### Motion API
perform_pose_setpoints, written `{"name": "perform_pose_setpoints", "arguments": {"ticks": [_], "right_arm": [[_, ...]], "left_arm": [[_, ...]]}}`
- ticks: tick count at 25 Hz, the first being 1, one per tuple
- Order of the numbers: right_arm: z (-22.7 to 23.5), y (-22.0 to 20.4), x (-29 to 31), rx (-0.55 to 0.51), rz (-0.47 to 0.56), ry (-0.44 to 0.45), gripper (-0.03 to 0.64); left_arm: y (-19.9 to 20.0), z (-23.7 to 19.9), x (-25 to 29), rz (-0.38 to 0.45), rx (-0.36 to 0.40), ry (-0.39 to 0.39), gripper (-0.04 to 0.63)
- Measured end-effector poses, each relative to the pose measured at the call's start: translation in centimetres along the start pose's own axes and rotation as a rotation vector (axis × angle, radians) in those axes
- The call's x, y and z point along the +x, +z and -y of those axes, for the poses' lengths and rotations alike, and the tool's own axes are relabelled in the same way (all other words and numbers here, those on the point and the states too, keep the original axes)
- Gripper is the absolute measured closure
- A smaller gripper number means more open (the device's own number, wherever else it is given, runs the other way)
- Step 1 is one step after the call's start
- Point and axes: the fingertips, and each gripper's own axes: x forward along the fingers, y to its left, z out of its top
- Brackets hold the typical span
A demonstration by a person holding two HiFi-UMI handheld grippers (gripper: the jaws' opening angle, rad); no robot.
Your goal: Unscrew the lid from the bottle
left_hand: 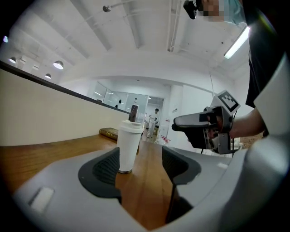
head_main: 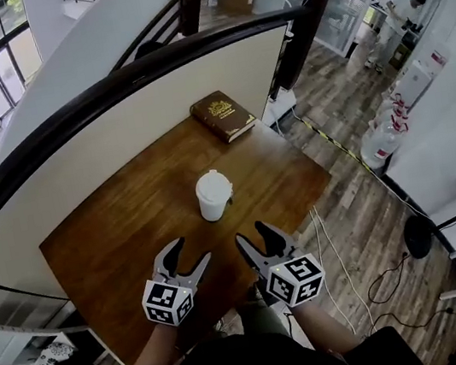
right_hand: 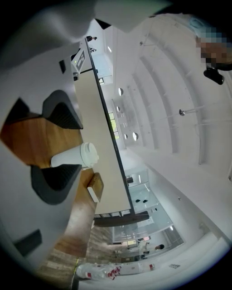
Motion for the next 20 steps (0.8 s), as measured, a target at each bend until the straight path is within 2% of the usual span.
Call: {"name": "perform_pose_setpoints", "arguments": {"ticks": [7, 15, 20], "right_arm": [[1.1, 1.4, 3.0, -0.075, -0.016, 0.051, 0.387], [1.7, 2.2, 6.4, -0.114, -0.038, 0.140, 0.377], [1.8, 2.7, 8.5, -0.201, -0.017, 0.168, 0.345]], "left_arm": [[0.1, -1.6, 3.4, -0.025, 0.038, 0.032, 0.290], [-1.4, -3.6, 7.9, -0.046, 0.086, 0.070, 0.261], [-2.0, -4.5, 10.4, -0.027, 0.088, 0.065, 0.244]]}}
